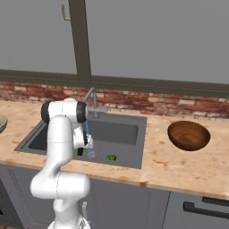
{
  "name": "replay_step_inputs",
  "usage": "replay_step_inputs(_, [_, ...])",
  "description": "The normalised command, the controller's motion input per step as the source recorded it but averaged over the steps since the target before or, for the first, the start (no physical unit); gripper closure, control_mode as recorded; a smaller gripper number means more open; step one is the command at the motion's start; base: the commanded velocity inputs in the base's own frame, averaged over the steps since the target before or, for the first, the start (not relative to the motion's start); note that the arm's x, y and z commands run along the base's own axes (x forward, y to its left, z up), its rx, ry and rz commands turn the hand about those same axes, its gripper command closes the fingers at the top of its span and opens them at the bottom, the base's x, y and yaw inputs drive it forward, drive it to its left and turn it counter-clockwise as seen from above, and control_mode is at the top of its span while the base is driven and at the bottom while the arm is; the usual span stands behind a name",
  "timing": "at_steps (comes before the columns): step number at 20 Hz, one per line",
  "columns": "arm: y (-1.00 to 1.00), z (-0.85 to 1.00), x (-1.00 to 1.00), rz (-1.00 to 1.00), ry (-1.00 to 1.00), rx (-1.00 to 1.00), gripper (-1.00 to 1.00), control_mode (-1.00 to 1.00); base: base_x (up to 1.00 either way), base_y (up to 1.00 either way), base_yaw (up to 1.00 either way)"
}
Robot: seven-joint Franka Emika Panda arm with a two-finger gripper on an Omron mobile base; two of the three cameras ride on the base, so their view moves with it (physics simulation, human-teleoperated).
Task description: Pick the avocados from the sink and place them in one bowl. Place the cucumber in the other bowl. Then turn off the sink faucet.
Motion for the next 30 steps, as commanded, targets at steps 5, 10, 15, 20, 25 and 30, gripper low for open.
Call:
replay_step_inputs(5, [-0.04,0.88,-0.05,0.0,-0.25,0.06,1.0,-1.0,0.0,0.0,0.0])
replay_step_inputs(10, [0.06,0.97,-0.24,0.0,-0.33,0.0,1.0,-1.0,0.0,0.0,0.0])
replay_step_inputs(15, [0.12,1.0,-0.4,0.0,-0.29,0.0,1.0,-1.0,0.0,0.0,0.0])
replay_step_inputs(20, [0.05,1.0,-0.55,0.0,-0.18,0.0,1.0,-1.0,0.0,0.0,0.0])
replay_step_inputs(25, [0.0,0.86,-0.76,0.0,-0.02,0.0,1.0,-1.0,0.0,0.0,0.0])
replay_step_inputs(30, [0.0,0.92,-0.57,0.0,-0.03,0.0,1.0,-1.0,0.0,0.0,0.0])
